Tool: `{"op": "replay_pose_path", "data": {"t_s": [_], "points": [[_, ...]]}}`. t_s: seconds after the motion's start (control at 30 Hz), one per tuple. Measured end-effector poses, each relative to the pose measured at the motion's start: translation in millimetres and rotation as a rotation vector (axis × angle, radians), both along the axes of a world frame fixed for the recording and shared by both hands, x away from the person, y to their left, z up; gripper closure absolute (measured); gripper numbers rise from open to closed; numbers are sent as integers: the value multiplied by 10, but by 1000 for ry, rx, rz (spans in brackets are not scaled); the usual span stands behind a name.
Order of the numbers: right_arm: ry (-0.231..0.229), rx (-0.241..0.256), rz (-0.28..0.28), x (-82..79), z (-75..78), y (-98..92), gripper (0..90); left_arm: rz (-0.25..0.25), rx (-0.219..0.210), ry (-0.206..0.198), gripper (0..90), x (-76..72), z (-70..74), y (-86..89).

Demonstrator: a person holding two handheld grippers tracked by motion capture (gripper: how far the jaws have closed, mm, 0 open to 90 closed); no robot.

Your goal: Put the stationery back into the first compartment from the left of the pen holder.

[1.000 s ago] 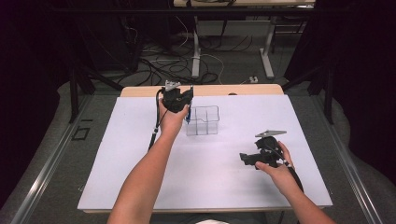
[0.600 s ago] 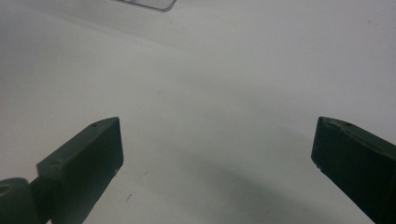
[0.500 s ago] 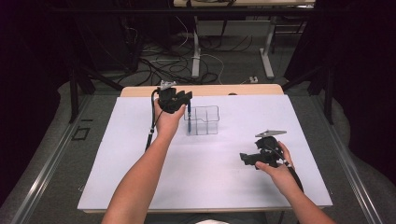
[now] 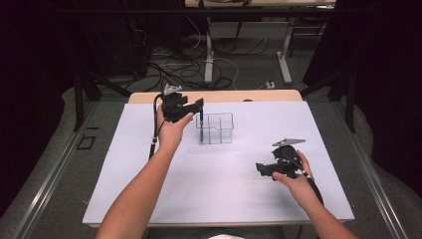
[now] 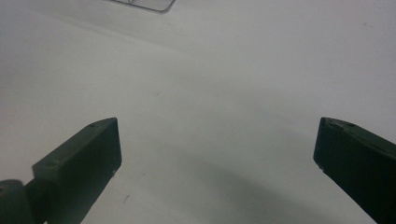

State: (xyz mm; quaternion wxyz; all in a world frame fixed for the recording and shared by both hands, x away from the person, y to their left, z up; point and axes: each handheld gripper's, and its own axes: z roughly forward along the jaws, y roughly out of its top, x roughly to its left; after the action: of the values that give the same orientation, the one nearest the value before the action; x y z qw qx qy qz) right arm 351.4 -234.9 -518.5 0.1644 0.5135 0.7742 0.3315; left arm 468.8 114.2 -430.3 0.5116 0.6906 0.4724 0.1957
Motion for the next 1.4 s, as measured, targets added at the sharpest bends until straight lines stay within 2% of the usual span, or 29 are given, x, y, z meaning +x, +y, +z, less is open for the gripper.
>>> {"op": "replay_pose_path", "data": {"t_s": [0.1,0.2,0.3,0.33,0.47,0.57,0.67,0.7,0.9,0.93,1.2,1.4], "points": [[-4,-2,-1,1,2,-1,0,3,16,-32,324,-38,28,69],[-1,-6,-8,-2,4,1,0,6,-1,-14,316,-82,56,138],[-6,-9,-5,2,0,-3,0,6,-4,-16,311,-127,74,214],[-6,-9,-5,2,0,-3,0,7,-21,-14,294,-141,71,228],[-6,-9,-10,2,-1,-3,0,4,-26,2,210,-198,68,322],[-8,-12,-15,2,-1,-2,0,16,-13,-7,160,-247,71,379],[-8,-11,-17,1,3,-2,0,37,38,-8,152,-289,72,412],[-9,-11,-18,1,2,-2,0,33,44,-5,140,-302,70,424],[-10,-16,-17,-1,3,-8,0,11,18,3,10,-425,29,505],[-10,-16,-17,-1,3,-8,0,7,3,5,3,-450,19,516],[-10,-17,-15,1,1,-19,0,-1,-17,20,3,-634,-49,642],[-6,-19,-10,2,-3,-17,0,-10,-12,53,4,-786,-130,759]]}}
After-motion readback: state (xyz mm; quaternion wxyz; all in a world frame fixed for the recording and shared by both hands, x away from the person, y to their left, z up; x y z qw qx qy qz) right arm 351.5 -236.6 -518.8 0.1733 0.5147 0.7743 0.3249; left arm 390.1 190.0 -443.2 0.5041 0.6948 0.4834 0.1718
